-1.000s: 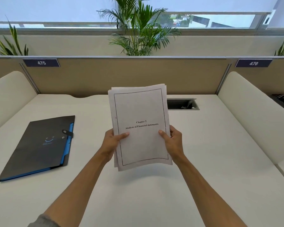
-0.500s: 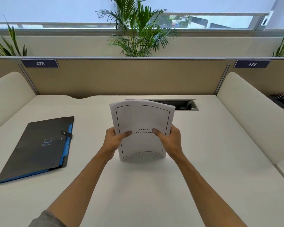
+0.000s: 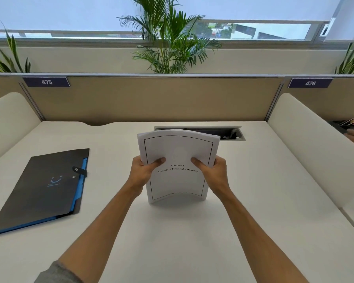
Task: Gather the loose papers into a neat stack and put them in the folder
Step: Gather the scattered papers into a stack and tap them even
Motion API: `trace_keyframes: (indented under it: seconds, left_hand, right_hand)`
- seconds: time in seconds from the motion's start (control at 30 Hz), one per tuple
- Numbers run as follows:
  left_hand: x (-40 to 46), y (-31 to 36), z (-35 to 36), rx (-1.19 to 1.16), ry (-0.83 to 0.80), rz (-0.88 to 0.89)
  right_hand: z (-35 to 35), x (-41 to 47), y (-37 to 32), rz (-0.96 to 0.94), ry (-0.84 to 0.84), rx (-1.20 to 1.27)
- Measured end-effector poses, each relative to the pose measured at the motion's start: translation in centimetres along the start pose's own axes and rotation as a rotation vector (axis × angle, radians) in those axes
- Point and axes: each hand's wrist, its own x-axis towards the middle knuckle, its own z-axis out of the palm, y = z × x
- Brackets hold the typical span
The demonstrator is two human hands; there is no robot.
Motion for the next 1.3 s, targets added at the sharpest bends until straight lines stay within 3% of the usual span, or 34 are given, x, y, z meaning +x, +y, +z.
trace_keyframes:
  seconds: [0.77, 0.9, 1.1, 1.3]
  left_hand:
    - [-0.1, -2.1, -0.2, 0.081, -0.036, -0.054]
    - [0.4, -2.2, -0.2, 0.09, 0.051, -0.075]
    - [1.2, -1.3, -0.5, -0.125, 0.211, -0.13]
    - [1.7, -0.6, -0.8, -0.403, 0.319, -0.248]
  right_hand:
    - [-0.5, -0.7, 4.5, 0.193, -0.064, -0.024]
    - [-0.5, -0.8, 4.6, 0.196, -0.078, -0.029]
    - [-1.7, -1.4, 4.8, 0.179, -0.052, -0.012]
    - [-1.2, -2.1, 6.0, 0.514, 0.041, 0.314]
